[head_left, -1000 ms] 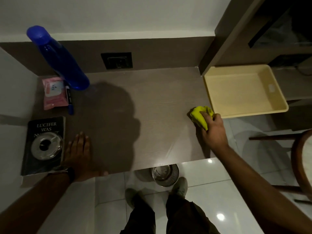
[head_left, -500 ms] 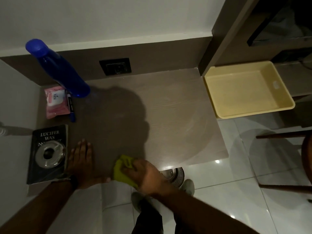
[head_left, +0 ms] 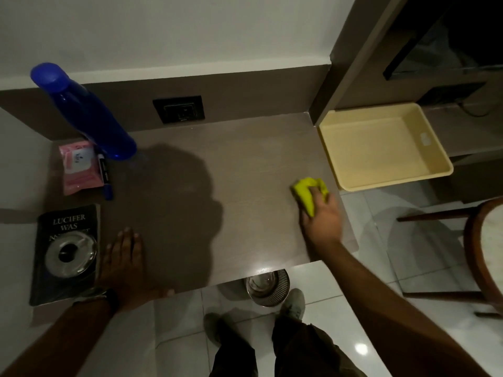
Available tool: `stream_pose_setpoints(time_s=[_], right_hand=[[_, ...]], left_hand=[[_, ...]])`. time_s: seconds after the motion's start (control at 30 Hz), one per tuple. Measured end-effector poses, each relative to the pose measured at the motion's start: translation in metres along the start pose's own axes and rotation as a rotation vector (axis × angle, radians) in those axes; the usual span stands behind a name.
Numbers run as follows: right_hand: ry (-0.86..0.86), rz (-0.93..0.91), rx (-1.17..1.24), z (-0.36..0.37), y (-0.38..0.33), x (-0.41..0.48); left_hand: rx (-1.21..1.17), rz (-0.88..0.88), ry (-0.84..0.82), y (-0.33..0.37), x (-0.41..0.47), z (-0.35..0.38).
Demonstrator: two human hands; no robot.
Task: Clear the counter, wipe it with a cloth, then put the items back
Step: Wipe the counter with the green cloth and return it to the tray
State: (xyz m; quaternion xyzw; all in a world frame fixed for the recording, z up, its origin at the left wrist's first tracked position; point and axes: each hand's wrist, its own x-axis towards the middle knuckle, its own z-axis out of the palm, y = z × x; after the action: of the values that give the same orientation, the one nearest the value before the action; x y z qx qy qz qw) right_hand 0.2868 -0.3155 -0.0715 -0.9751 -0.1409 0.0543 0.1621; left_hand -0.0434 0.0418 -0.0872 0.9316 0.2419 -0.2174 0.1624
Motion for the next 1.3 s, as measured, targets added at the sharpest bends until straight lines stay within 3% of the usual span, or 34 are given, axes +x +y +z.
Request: stream_pose_setpoints(time_s=[0.1,0.23,0.43,0.53,0.6,0.7,0.8,0.9,1.1,1.3], right_hand=[[0.103,0.095,0.004,0.004,0.028,-0.056],[0.018,0.143,0.115,0.022,0.012,-0.130],[-0.079,-0.584,0.000,0.053,-0.064,-0.150],[-0.150,-0.729,-0.084,0.048,-0.079,-0.105],[-0.154,-0.640,-0.112,0.035,-0.071,-0.070],[-0.154,-0.310,0.002,-0.002,-0.035,-0.011],[0.027,-0.071,0.171,-0.049,0.012,0.050],[0.132,0.064,0.185,-0.083,0.045,0.100],[-0.031,0.065,0.056,-0.099,0.080,0.144],[-0.184,0.134,-0.060,-0.076,0.069,0.147]], left_hand=[[0.002,-0.063,-0.098,0.001,0.001,-0.003],[-0.026,-0.096,-0.121,-0.003,0.002,0.001],[0.053,-0.093,-0.075,0.004,-0.002,-0.010],[0.030,-0.058,-0.065,0.011,-0.005,-0.014],[0.023,-0.047,-0.058,0.014,-0.006,-0.015],[0.013,-0.048,-0.081,0.013,-0.005,-0.013],[0.015,-0.055,-0.114,0.009,-0.002,-0.011],[0.019,-0.068,-0.120,0.010,-0.004,-0.011],[0.044,-0.101,-0.132,0.010,-0.002,-0.014],[0.054,-0.110,-0.144,0.004,0.002,-0.009]])
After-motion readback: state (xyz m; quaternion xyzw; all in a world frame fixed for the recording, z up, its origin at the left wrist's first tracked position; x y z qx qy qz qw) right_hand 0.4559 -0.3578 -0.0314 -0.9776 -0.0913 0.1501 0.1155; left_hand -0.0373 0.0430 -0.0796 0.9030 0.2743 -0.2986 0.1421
